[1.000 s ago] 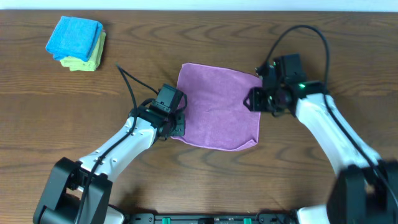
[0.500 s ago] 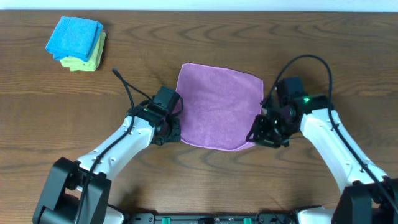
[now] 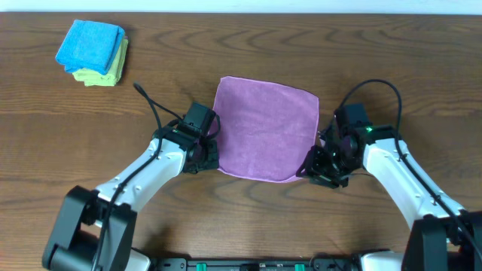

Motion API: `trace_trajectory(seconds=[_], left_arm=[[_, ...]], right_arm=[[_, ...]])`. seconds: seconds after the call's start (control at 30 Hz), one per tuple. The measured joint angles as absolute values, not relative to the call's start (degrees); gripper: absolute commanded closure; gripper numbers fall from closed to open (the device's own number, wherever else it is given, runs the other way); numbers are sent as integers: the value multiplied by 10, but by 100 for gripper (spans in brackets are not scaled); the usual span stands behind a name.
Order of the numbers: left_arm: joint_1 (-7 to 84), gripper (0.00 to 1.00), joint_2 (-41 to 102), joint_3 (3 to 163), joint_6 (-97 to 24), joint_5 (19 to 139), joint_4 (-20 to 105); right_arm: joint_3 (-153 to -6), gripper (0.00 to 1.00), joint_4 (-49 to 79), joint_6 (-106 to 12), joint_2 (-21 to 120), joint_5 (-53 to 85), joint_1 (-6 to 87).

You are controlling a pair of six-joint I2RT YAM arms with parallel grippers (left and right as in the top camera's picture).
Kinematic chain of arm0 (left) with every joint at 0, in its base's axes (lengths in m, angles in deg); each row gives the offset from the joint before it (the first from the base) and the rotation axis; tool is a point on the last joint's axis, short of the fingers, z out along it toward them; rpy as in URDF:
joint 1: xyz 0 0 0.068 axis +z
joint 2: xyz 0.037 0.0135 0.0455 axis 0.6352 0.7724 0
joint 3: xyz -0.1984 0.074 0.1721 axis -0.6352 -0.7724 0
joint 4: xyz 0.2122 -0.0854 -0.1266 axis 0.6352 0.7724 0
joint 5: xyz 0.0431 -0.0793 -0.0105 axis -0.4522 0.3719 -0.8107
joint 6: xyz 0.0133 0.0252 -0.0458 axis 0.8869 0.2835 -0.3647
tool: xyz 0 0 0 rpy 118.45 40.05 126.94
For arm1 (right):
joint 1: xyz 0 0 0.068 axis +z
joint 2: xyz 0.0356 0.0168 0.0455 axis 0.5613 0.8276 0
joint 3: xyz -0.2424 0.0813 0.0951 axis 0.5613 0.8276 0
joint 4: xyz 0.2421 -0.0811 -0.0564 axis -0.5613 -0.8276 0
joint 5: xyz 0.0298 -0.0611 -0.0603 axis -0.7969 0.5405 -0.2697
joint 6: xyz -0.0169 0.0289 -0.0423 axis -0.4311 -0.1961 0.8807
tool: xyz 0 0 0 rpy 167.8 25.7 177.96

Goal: Fold the cloth
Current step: 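Grasp the near corners of the cloth with both grippers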

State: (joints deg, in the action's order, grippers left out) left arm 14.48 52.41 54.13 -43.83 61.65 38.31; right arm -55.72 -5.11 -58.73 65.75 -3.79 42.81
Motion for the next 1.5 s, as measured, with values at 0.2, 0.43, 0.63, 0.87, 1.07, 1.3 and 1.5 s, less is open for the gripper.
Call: trace_trajectory(seconds=[0.2,0.43,0.63,0.87,1.07,1.3,1.5], left_arm=[[145,53,552,541,-445,637,376],[145,53,553,541,-451,645,375],[145,53,553,541,-453,646,366],[145,53,553,541,-454,646,349],[145,52,553,541,-454,646,350],[145,53,553,541,-454,646,348],[145,69,553,541,-454,646,347]], right_arm=[[-556,59,-22,-640,679,-38,425],[-556,60,-26,-688,738,-38,425],[-556,61,5,-722,753,-38,425],[-556,51,37,-762,754,-38,425],[-556,61,51,-779,754,-41,424],[-556,85,24,-788,754,-43,417],[-556,98,9,-782,754,-42,417]])
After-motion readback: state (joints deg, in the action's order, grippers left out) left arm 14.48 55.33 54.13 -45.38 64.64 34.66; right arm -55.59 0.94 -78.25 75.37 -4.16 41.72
